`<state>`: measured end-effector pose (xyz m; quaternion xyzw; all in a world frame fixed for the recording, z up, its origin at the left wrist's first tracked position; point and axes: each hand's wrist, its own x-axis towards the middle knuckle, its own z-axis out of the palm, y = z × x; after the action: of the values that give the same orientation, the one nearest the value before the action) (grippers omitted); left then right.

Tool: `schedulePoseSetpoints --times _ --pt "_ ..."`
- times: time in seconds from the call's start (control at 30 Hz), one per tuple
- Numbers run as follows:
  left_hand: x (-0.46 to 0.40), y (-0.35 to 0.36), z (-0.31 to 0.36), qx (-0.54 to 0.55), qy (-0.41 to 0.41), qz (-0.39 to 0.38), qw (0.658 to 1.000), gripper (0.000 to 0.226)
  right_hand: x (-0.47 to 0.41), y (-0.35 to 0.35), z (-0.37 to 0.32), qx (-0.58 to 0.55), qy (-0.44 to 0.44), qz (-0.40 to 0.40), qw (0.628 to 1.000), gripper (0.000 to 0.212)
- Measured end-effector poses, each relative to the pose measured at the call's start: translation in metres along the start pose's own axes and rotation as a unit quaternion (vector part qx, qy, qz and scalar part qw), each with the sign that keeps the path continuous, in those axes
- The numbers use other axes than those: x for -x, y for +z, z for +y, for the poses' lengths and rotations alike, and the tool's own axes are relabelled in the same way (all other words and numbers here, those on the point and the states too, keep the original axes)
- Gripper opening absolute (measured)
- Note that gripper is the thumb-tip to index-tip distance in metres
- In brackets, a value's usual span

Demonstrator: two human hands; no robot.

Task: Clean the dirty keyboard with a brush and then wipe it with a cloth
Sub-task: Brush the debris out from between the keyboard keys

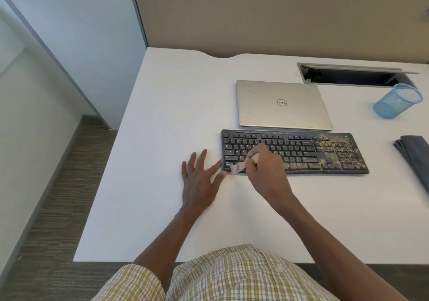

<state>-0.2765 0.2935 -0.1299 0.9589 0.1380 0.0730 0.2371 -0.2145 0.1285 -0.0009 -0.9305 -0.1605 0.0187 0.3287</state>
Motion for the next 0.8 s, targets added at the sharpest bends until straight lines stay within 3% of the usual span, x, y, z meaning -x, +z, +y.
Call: schedulePoseSetpoints --times 0.1,0.23,0.33,0.5,0.67,0.8 --pt "0.0 0.0 0.001 -0.003 -0.001 -0.001 1.0 0.056 -0.014 -0.005 -0.003 0.002 -0.072 -0.005 0.997 0.009" --pt "0.0 0.0 0.001 -0.008 -0.004 -0.001 1.0 0.059 -0.033 -0.003 -0.004 0.076 -0.189 -0.113 0.972 0.018" --pt "0.0 0.0 0.001 -0.007 -0.005 0.001 1.0 0.059 -0.038 -0.008 0.002 0.157 -0.204 -0.141 0.956 0.026" --pt "-0.001 0.001 0.001 -0.008 -0.005 0.001 1.0 0.058 -0.045 -0.008 -0.01 0.114 -0.229 -0.125 0.959 0.023" --pt "0.0 0.0 0.002 0.001 -0.01 0.0 1.0 0.061 -0.046 -0.008 -0.004 0.197 -0.195 -0.16 0.947 0.026" --pt "0.0 0.0 0.001 -0.005 -0.011 -0.005 1.0 0.059 -0.049 -0.012 -0.015 0.132 -0.202 -0.136 0.961 0.021"
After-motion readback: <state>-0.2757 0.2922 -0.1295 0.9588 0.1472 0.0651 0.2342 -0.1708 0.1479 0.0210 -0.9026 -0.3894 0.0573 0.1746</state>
